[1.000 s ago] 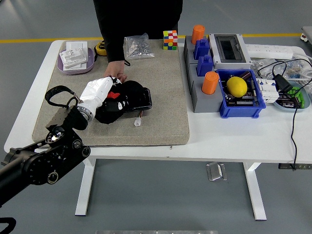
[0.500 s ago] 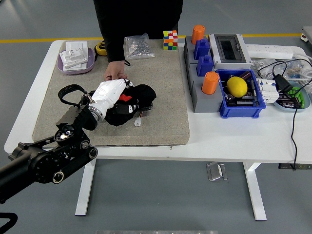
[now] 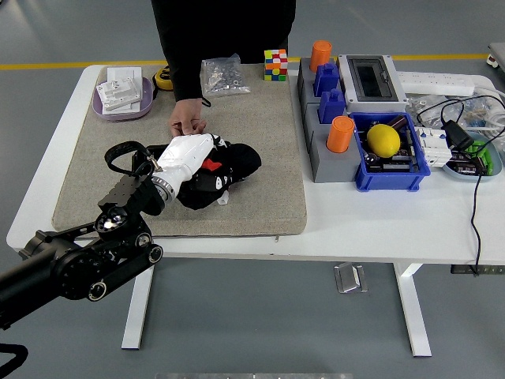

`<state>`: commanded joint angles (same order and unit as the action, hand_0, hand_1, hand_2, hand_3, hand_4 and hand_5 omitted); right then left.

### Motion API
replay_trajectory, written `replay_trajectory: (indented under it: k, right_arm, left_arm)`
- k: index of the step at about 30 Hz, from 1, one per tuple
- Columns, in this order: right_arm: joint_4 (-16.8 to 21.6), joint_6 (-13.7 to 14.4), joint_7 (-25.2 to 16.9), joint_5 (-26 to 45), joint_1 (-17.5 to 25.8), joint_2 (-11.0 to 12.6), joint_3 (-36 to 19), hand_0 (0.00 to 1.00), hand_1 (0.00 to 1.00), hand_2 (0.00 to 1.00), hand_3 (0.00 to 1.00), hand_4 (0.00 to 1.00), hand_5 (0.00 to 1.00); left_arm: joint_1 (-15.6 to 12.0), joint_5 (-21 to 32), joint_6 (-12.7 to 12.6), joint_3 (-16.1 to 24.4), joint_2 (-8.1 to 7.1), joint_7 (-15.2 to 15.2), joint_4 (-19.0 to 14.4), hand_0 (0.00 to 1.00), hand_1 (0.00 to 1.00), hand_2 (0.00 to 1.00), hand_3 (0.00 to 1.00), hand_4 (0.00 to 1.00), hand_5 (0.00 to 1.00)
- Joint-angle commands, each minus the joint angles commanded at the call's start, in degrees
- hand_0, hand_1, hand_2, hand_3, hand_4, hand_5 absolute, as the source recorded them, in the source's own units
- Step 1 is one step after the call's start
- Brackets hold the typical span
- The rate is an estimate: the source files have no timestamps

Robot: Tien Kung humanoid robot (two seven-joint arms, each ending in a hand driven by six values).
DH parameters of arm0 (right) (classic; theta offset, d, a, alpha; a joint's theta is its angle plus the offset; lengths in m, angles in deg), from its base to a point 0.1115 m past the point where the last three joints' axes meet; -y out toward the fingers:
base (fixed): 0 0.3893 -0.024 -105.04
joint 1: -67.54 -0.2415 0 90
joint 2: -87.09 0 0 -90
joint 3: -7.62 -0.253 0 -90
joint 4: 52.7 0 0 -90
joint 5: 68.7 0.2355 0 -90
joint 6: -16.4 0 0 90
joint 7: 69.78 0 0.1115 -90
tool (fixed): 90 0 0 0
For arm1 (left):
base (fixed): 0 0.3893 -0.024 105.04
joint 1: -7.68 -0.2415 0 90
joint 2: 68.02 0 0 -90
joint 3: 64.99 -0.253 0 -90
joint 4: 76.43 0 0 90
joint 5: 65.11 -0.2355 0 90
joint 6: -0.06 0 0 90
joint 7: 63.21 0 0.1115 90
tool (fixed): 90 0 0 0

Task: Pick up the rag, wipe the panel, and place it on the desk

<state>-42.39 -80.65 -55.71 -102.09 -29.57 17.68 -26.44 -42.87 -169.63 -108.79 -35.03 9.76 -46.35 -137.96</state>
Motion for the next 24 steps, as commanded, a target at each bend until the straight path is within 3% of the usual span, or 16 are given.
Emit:
replay_trajectory:
  k: [24]
  right_arm:
    - [0.0,0.2,0.1,-2.3,0.8,-1.1,-2.6,0.761,0.717,0.718,0.595,0.922,0.573]
  left_arm:
    - [-2.3,-2.3,-2.2,1.6,-1.64,1.7,1.6,0.222,0.121,0.453,0.376,0.419,0.002]
